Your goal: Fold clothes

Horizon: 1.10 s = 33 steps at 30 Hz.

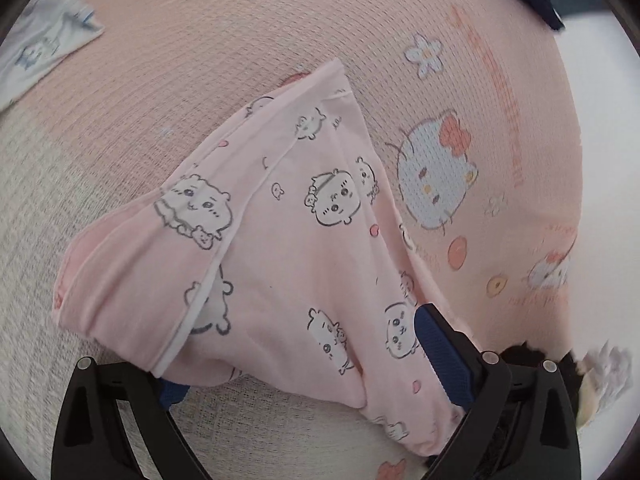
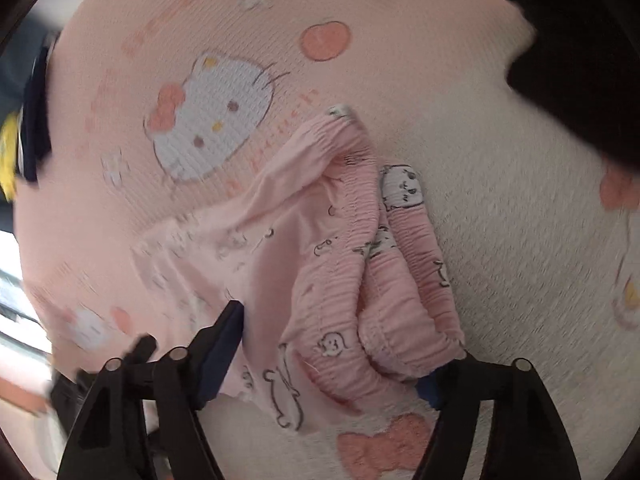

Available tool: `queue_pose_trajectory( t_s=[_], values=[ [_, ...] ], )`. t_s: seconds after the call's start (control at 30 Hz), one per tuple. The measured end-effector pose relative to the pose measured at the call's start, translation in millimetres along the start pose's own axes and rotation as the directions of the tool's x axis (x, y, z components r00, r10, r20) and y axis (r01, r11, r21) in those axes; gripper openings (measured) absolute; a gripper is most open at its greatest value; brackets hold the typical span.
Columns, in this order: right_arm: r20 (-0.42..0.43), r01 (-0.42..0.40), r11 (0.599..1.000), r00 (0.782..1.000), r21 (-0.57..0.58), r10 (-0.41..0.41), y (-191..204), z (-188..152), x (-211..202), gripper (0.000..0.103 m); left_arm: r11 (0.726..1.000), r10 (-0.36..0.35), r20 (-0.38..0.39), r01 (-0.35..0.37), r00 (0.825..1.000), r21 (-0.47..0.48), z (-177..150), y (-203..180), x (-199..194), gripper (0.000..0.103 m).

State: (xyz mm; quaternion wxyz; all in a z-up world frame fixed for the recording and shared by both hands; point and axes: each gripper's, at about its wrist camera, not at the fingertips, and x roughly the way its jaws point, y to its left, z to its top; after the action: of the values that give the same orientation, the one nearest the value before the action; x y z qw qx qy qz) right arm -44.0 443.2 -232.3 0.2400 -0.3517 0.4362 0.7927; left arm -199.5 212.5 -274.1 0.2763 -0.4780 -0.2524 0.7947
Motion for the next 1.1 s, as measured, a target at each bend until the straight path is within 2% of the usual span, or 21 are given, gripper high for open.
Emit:
queue_pose_trajectory(
  t_s=[0.07,0.13,0.2,0.27,0.37,0.4,0.47,0.53,0.63,0.73,0.8,0.83,0.9,0.97,1.03,1.1],
  values=[
    [0.008,0.061,0.992,0.998,-0.106,-0.06,12.5,-3.5,1.9,0.07,0.996,0.034,-0.014,-0.033,0.999,0.081,-2.6,-6.5,2.4,0.098],
    [0.022,0.087,0.982,0.996,-0.167,-0.084,19.3,-6.9,2.3,0.07,0.984,0.074,-0.001,-0.073,0.997,0.161,-9.2,-11.7,3.8,0.093],
    [0.03,0.09,0.978,0.996,-0.19,-0.086,20.6,-9.0,1.3,0.069,0.965,0.137,0.025,-0.139,0.99,0.221,-17.7,-15.8,2.9,0.085],
    [0.031,0.093,0.977,0.996,-0.192,-0.089,21.8,-8.0,0.2,0.067,0.955,0.169,0.04,-0.174,0.985,0.24,-19.5,-17.1,4.0,0.079],
    [0.027,0.105,0.978,0.994,-0.182,-0.102,21.7,-4.6,-1.3,0.06,0.971,0.151,0.04,-0.155,0.988,0.18,-17.4,-6.0,2.2,0.071],
    [0.029,0.12,0.975,0.993,-0.186,-0.116,22.6,-3.3,-2.1,0.054,0.982,0.128,0.036,-0.132,0.991,0.139,-15.3,-0.2,0.5,0.071],
    [0.032,0.153,0.966,0.988,-0.208,-0.149,25.7,-1.4,-4.0,0.048,0.994,0.086,0.03,-0.088,0.996,0.067,-10.9,10.6,-1.9,0.067],
    [0.041,0.176,0.956,0.984,-0.235,-0.171,30.0,-0.9,-4.0,0.047,0.999,0.051,0.025,-0.051,0.998,0.012,-6.4,20.4,-3.0,0.066],
    [0.063,0.219,0.929,0.976,-0.297,-0.21,39.7,-0.9,-2.7,0.041,0.996,0.068,0.032,-0.07,0.997,0.048,-1.9,17.8,-1.6,0.066],
    [0.078,0.246,0.907,0.969,-0.343,-0.233,45.9,-0.4,-5.6,0.038,0.975,0.156,0.045,-0.161,0.987,0.15,1.0,-0.5,2.8,0.065],
    [0.09,0.265,0.89,0.964,-0.37,-0.25,48.8,1.0,-9.0,0.037,0.939,0.255,0.076,-0.266,0.964,0.219,0.6,-11.9,6.0,0.049],
    [0.099,0.278,0.881,0.961,-0.383,-0.26,50.3,2.5,-10.2,0.037,0.917,0.305,0.05,-0.307,0.951,0.253,0.8,-14.4,6.4,0.038],
    [0.118,0.295,0.863,0.955,-0.411,-0.27,53.2,4.3,-12.7,0.036,0.902,0.325,0.059,-0.328,0.944,0.28,1.0,-16.1,3.7,0.033],
    [0.129,0.306,0.843,0.952,-0.443,-0.278,56.9,4.7,-14.3,0.034,0.897,0.334,0.062,-0.337,0.94,0.286,2.8,-14.5,-0.4,0.023],
    [0.142,0.314,0.822,0.949,-0.475,-0.28,60.8,4.3,-17.5,0.034,0.894,0.342,0.06,-0.344,0.938,0.287,5.0,-11.2,-4.9,0.021],
    [0.145,0.315,0.806,0.949,-0.501,-0.28,65.4,4.1,-21.0,0.033,0.879,0.376,0.056,-0.375,0.925,0.294,9.2,-15.5,-10.5,0.021]
  ],
)
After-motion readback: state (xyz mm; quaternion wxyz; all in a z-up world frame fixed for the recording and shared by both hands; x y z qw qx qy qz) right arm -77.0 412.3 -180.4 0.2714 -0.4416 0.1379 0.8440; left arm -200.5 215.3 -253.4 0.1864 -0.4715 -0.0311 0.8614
